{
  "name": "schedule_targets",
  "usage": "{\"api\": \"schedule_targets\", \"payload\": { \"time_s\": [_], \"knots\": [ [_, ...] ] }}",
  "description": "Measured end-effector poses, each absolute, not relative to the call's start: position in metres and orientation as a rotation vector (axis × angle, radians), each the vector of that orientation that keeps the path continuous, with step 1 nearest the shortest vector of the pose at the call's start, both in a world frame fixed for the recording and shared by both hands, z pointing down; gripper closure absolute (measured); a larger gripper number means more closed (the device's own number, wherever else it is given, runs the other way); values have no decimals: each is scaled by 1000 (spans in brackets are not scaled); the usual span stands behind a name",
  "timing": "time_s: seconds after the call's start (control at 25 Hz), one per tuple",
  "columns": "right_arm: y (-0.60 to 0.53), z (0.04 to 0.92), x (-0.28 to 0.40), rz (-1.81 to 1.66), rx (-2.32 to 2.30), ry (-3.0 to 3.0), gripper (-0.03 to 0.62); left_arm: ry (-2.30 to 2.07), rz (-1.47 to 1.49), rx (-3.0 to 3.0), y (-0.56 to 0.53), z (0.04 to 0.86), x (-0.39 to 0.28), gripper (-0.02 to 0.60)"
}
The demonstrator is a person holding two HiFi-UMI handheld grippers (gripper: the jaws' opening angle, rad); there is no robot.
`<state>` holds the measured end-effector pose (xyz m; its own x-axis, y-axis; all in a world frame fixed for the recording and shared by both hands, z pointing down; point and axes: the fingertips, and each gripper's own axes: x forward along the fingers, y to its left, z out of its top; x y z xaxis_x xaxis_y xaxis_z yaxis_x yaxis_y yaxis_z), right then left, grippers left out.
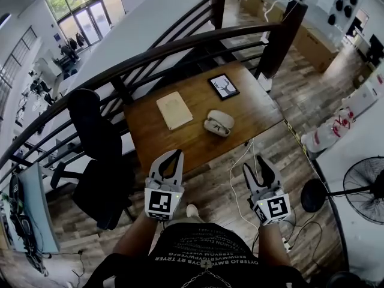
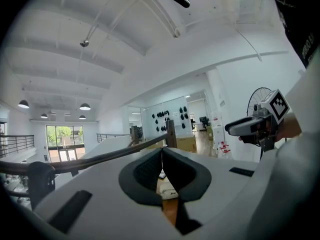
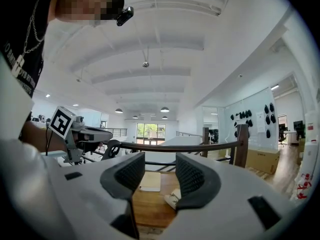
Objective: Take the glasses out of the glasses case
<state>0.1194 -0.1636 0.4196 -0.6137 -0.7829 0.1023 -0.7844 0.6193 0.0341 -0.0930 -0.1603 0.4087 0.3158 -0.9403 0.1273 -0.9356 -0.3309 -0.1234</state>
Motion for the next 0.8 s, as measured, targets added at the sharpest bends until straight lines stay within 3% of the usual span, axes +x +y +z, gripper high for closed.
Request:
{"api": "schedule_targets", "payload": {
  "time_s": [0.8],
  "knots": [
    [-207,414,86,30,1394,-2703,419,1707,-287,-2609,-207,419,-125,552]
  ]
}}
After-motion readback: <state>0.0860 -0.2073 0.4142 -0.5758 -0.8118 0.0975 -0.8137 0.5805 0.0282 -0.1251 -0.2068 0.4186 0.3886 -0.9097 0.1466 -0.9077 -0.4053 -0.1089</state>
